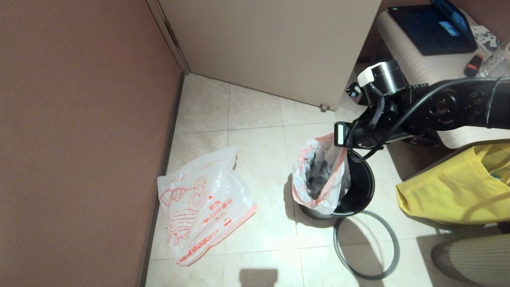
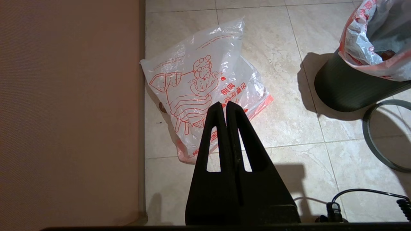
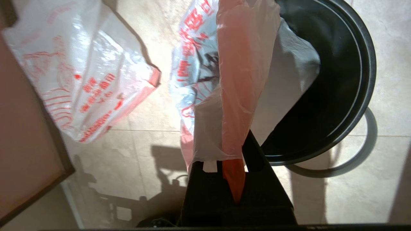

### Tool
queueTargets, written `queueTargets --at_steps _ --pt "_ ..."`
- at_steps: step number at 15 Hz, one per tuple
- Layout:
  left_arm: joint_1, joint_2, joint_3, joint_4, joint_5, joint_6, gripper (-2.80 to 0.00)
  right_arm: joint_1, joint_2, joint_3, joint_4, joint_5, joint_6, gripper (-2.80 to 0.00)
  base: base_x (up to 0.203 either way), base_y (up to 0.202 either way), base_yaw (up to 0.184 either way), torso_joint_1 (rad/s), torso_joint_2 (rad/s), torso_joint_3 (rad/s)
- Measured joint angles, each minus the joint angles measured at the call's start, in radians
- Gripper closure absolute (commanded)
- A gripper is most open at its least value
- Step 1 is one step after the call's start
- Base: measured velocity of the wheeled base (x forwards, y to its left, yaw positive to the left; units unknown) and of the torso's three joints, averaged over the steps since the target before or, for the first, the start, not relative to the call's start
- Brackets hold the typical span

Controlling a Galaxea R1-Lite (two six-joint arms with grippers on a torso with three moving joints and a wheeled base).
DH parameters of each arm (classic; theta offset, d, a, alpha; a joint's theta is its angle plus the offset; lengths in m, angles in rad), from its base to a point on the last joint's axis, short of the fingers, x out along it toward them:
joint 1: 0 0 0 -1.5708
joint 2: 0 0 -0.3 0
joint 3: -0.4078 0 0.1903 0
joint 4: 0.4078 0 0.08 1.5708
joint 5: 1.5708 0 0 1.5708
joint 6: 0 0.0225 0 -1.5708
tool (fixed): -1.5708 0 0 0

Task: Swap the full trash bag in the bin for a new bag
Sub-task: Place the trash bag on the floor

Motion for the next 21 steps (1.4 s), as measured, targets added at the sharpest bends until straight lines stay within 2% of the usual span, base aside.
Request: queueTargets --at_steps 6,15,19,21 --pt "0.000 0.000 0.000 0.000 0.000 0.000 0.00 0.018 -0.124 0.000 0.004 0.040 0.022 0.00 0.000 0.000 0.000 0.000 0.00 0.000" --pt "0.000 0.000 0.000 0.000 0.000 0.000 0.00 0.102 -0.296 -0.015 0.026 0.043 0.021 0.00 0.000 0.000 0.000 0.000 0.00 0.000" --pt "0.000 0.000 0.000 0.000 0.001 -0.001 0.00 0.113 -0.367 -0.102 0.041 0.032 0.018 0.00 0.000 0.000 0.000 0.000 0.00 0.000" --pt "0.000 0.000 0.000 0.000 0.000 -0.001 0.00 0.100 -0.389 -0.165 0.067 -0.019 0.018 0.00 0.000 0.000 0.000 0.000 0.00 0.000"
